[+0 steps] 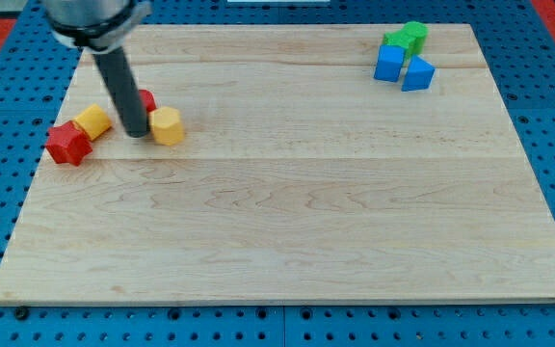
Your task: Move the yellow hexagon to the group of blocks
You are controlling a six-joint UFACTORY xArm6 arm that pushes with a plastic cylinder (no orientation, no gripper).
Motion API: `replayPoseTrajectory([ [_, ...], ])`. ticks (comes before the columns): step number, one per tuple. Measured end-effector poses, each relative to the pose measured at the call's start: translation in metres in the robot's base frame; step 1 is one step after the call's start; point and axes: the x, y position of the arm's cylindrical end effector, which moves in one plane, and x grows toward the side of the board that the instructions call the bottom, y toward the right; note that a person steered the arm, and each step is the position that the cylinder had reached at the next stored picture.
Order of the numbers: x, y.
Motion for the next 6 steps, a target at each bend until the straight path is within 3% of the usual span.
replayPoseTrajectory([
  [3, -0.047, 0.172],
  [4, -0.019, 0.189],
  [5, -0.036, 0.210],
  [6, -0.099, 0.247],
])
